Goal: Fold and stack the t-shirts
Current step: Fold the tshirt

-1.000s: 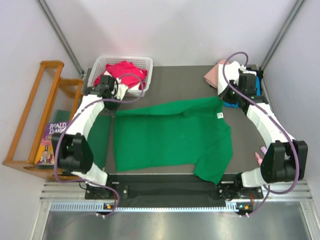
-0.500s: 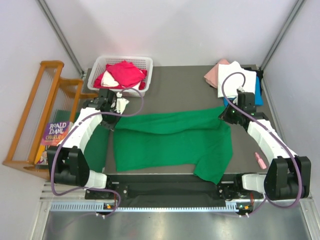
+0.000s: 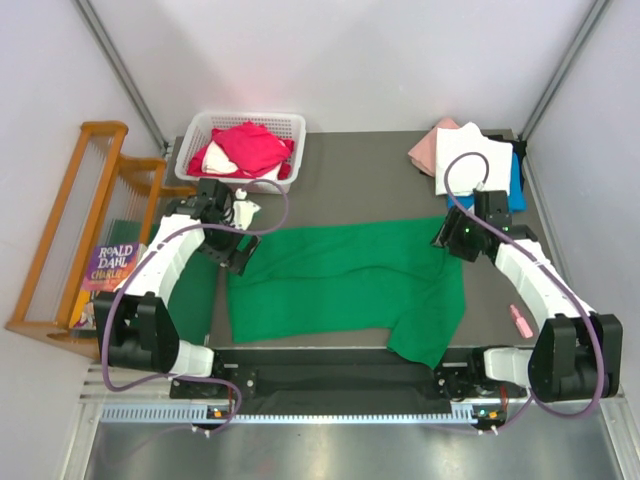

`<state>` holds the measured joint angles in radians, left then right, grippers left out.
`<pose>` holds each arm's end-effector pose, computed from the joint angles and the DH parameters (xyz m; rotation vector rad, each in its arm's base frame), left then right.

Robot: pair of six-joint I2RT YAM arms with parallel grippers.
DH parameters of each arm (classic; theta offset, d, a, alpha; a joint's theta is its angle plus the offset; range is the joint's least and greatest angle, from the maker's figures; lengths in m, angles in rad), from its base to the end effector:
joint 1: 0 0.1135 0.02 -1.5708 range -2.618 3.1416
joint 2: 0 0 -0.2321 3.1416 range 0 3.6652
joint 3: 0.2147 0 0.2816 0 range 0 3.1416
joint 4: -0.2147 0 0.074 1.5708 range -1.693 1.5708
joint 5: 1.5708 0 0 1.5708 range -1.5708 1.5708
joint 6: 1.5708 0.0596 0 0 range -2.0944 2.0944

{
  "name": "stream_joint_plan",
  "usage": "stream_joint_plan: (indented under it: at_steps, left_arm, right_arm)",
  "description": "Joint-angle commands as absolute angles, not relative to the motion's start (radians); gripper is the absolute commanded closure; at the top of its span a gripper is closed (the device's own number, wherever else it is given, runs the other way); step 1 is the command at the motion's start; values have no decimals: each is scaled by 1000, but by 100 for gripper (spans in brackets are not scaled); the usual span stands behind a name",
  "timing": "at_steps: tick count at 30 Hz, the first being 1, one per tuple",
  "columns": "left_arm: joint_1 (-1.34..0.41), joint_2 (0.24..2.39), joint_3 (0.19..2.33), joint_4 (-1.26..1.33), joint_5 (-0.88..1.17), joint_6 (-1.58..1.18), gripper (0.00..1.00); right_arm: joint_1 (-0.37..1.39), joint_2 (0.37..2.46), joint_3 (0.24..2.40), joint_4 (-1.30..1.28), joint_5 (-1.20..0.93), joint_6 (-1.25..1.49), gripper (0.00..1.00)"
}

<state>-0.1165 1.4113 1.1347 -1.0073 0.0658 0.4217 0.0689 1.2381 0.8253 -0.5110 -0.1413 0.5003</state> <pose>0.2995 -0.0390 0.1972 0.7703 2.7419 -0.0301 0.2992 0.0291 0.1713 0.4826 2.4830 0.4098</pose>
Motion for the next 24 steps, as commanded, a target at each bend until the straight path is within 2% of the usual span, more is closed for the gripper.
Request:
stream_joint_plan:
  at_steps: [1, 8, 13, 24]
  left_arm:
    - [-115, 1407, 1201, -1051, 95, 428, 2]
    - [-117, 1480, 1293, -953, 171, 331, 1]
    - [-132, 1621, 1359, -936, 271, 255, 1]
    - [-152, 1822, 1373, -864, 267, 249, 2]
  right_arm:
    - [60, 1209, 984, -512, -126, 525, 44]
    - [63, 1403, 1130, -431, -241, 561, 49]
    - [64, 1569, 1120, -290, -389, 644, 52]
    - [77, 1720, 1071, -229, -407, 669, 55]
